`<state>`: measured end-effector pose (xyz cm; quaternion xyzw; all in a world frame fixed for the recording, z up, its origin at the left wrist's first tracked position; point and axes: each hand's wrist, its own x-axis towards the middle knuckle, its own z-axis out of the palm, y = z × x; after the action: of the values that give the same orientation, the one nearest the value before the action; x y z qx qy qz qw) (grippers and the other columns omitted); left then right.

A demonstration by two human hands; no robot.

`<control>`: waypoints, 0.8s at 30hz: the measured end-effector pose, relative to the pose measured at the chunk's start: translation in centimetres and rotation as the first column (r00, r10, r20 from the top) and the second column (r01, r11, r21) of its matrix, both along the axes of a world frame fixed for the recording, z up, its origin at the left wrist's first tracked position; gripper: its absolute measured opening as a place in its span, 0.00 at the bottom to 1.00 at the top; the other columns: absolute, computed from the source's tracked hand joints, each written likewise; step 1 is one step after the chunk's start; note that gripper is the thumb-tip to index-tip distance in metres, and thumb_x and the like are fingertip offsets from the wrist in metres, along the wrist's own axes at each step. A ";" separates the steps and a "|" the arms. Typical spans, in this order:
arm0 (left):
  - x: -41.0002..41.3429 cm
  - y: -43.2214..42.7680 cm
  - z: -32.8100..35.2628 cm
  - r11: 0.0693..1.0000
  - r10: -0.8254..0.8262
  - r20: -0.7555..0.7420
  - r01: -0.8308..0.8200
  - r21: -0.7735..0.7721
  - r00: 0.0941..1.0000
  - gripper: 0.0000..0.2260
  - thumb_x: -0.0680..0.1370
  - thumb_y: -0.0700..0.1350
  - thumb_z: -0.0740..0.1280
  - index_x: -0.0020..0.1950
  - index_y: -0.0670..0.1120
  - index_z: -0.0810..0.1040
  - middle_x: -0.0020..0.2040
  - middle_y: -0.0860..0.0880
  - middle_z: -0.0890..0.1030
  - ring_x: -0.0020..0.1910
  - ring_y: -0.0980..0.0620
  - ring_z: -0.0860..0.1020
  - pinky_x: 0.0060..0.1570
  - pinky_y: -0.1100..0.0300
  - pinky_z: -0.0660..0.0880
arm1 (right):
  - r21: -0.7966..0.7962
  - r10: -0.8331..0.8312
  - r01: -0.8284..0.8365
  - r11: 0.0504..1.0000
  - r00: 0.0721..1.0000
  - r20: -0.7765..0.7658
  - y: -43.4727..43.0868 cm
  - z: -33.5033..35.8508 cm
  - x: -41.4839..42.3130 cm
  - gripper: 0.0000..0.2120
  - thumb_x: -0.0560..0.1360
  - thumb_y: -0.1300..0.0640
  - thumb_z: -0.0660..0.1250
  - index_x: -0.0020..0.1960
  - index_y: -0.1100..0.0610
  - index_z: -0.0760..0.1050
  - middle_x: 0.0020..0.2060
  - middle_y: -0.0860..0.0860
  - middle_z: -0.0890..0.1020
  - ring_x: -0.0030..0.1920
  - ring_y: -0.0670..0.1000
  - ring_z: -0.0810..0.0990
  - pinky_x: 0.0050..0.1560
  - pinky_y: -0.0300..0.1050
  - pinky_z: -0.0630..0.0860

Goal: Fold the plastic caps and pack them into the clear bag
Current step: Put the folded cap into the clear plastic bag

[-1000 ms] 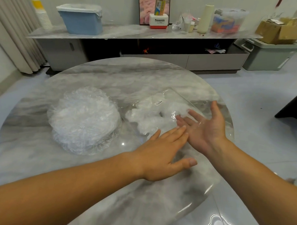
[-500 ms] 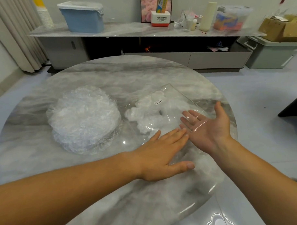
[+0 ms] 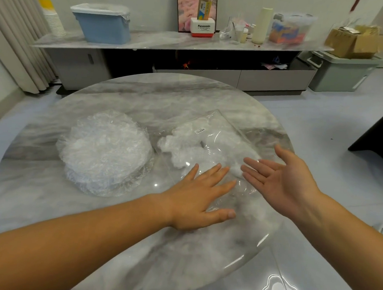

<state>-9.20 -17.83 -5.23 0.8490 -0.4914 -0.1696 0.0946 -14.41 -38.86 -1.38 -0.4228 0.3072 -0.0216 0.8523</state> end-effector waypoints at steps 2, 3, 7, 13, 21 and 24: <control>0.0 0.5 0.1 0.999 -0.011 -0.004 0.011 -0.039 1.000 0.30 0.81 0.67 0.49 0.81 0.61 0.48 0.81 0.55 0.35 0.77 0.60 0.29 0.77 0.45 0.33 | -0.201 -0.027 0.006 0.980 0.994 -0.102 0.3 0.6 -0.8 0.23 0.83 0.46 0.62 0.68 0.64 0.68 0.54 0.62 0.85 0.55 0.62 0.84 0.61 0.57 0.79; -0.1 0.9 0.3 0.998 -0.011 -0.005 0.011 -0.069 1.000 0.29 0.81 0.67 0.49 0.81 0.62 0.50 0.81 0.55 0.36 0.77 0.60 0.30 0.77 0.46 0.32 | -0.296 -0.050 0.010 0.955 0.991 -0.128 0.7 1.0 -1.0 0.19 0.83 0.47 0.62 0.62 0.64 0.71 0.51 0.61 0.85 0.52 0.60 0.85 0.57 0.56 0.80; 0.2 3.9 1.0 0.981 0.146 0.050 -0.138 -0.137 0.988 0.28 0.82 0.66 0.48 0.81 0.58 0.55 0.83 0.53 0.44 0.80 0.59 0.38 0.78 0.50 0.36 | -0.544 0.034 -0.047 0.838 0.999 -0.033 4.0 2.4 -0.8 0.13 0.83 0.53 0.61 0.47 0.61 0.77 0.41 0.59 0.83 0.40 0.54 0.83 0.43 0.50 0.80; 2.5 12.7 0.7 0.799 0.584 0.258 -0.602 -0.012 0.770 0.28 0.83 0.63 0.47 0.76 0.51 0.68 0.83 0.45 0.49 0.81 0.49 0.44 0.79 0.50 0.39 | -0.881 0.569 -0.368 0.297 0.809 -0.147 11.4 0.7 0.0 0.15 0.81 0.44 0.61 0.49 0.52 0.82 0.47 0.46 0.84 0.51 0.46 0.81 0.57 0.49 0.79; 2.9 19.2 -0.6 0.727 0.683 0.160 -0.685 -0.048 0.713 0.27 0.84 0.61 0.51 0.79 0.49 0.64 0.82 0.49 0.53 0.81 0.52 0.49 0.79 0.54 0.42 | -0.822 0.689 -0.488 -0.293 0.488 -0.535 16.5 -3.8 1.7 0.26 0.83 0.37 0.52 0.74 0.50 0.69 0.71 0.42 0.71 0.74 0.44 0.63 0.66 0.36 0.58; 2.6 20.0 -0.6 0.751 0.660 0.169 -0.648 -0.125 0.732 0.26 0.84 0.59 0.52 0.80 0.48 0.61 0.81 0.50 0.57 0.80 0.53 0.53 0.77 0.57 0.42 | -0.813 0.628 -0.457 -0.361 0.526 -0.574 16.1 -5.0 2.8 0.26 0.81 0.36 0.50 0.66 0.52 0.73 0.60 0.44 0.76 0.67 0.49 0.70 0.66 0.40 0.65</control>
<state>-6.58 2.21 -5.84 0.9771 -0.1729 -0.0239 0.1220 -11.65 -22.76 -6.36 -0.9545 -0.1005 0.1667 0.2259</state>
